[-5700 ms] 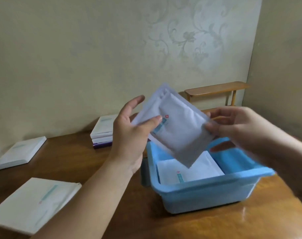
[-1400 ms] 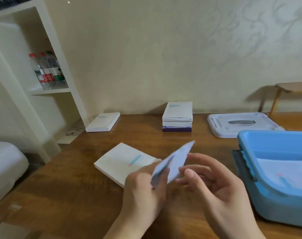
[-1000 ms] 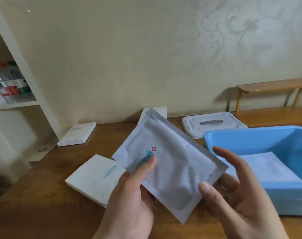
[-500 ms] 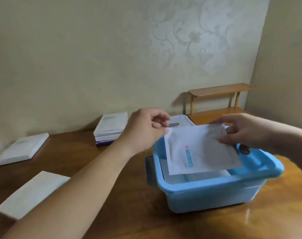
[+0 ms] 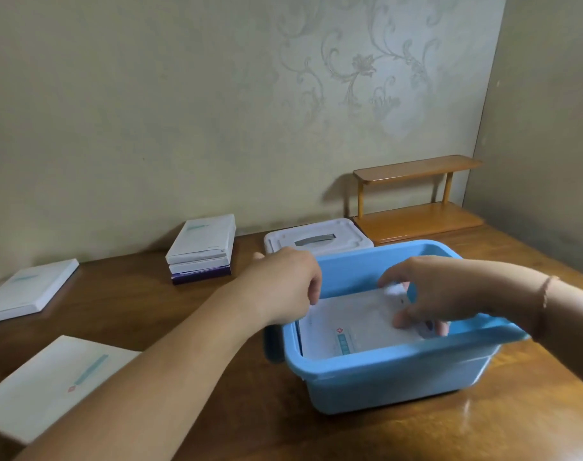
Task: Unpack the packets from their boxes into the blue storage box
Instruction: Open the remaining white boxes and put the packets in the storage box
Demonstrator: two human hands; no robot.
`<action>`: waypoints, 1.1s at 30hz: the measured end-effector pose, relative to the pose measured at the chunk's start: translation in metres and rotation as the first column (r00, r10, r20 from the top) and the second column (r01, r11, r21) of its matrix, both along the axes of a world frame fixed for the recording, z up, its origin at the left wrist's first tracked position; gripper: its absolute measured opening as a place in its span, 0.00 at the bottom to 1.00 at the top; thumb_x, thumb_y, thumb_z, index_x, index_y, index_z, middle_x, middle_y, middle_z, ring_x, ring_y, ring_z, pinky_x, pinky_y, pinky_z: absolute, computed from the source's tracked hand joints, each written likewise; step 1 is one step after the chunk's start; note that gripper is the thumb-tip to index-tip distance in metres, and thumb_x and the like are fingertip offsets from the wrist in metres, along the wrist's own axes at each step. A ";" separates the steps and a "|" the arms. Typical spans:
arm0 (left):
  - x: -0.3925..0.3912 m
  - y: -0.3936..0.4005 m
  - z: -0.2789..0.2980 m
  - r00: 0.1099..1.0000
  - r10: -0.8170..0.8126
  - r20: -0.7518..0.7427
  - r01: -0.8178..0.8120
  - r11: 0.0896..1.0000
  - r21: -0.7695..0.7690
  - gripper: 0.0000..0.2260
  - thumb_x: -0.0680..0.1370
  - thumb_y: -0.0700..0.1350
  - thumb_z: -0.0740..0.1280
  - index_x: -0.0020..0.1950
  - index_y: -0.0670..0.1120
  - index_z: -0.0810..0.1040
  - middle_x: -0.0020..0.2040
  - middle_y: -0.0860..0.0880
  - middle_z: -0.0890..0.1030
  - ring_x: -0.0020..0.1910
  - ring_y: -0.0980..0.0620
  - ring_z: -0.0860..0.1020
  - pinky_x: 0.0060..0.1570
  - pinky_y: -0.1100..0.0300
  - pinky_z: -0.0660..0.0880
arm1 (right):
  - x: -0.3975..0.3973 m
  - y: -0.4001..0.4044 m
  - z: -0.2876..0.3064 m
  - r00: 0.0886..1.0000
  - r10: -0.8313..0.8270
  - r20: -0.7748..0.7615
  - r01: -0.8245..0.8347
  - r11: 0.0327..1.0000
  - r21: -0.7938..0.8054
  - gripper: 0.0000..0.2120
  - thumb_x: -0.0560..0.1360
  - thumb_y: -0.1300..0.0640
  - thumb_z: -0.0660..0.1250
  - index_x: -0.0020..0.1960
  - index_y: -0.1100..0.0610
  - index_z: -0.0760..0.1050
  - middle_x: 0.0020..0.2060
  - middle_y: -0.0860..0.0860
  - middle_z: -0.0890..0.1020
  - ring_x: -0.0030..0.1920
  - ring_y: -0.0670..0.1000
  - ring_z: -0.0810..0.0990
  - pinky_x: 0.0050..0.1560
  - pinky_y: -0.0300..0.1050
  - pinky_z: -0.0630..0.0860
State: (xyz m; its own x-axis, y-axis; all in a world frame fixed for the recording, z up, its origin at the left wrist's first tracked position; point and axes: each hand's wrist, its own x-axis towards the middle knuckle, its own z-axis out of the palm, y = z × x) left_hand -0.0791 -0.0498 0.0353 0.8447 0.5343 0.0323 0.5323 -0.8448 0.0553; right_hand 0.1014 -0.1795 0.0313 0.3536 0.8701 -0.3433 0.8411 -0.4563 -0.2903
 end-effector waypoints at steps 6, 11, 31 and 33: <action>0.003 -0.008 0.005 0.984 -0.072 -0.162 0.085 0.993 0.080 0.08 0.78 0.43 0.62 0.50 0.51 0.80 0.46 0.53 0.79 0.50 0.50 0.72 0.58 0.49 0.59 | -0.004 -0.003 0.002 1.000 0.013 0.019 -0.013 1.000 0.016 0.32 0.72 0.45 0.72 0.73 0.43 0.64 0.67 0.45 0.73 0.50 0.48 0.82 0.55 0.41 0.77; -0.051 0.011 0.009 0.869 -0.151 0.472 0.209 0.975 -0.072 0.09 0.78 0.50 0.68 0.57 0.57 0.80 0.54 0.62 0.80 0.52 0.63 0.76 0.53 0.69 0.72 | -0.021 -0.030 0.021 0.954 -0.135 0.268 -0.056 0.798 0.600 0.28 0.66 0.28 0.61 0.63 0.35 0.71 0.52 0.34 0.80 0.34 0.36 0.76 0.39 0.35 0.74; -0.284 0.027 -0.113 0.833 0.352 0.428 -0.455 0.875 0.166 0.05 0.74 0.53 0.72 0.41 0.53 0.84 0.41 0.57 0.85 0.36 0.58 0.82 0.28 0.76 0.70 | -0.265 0.084 -0.102 0.852 0.497 0.162 -0.515 0.744 0.426 0.10 0.78 0.46 0.59 0.55 0.46 0.74 0.50 0.45 0.78 0.52 0.54 0.79 0.50 0.46 0.76; -0.287 0.028 -0.110 0.703 0.396 0.590 -0.542 0.836 0.084 0.10 0.75 0.53 0.68 0.41 0.51 0.85 0.41 0.55 0.86 0.34 0.57 0.82 0.26 0.73 0.74 | -0.275 0.096 -0.106 0.855 0.471 0.219 -0.509 0.676 0.533 0.09 0.79 0.48 0.58 0.55 0.47 0.75 0.52 0.44 0.77 0.49 0.55 0.80 0.45 0.47 0.77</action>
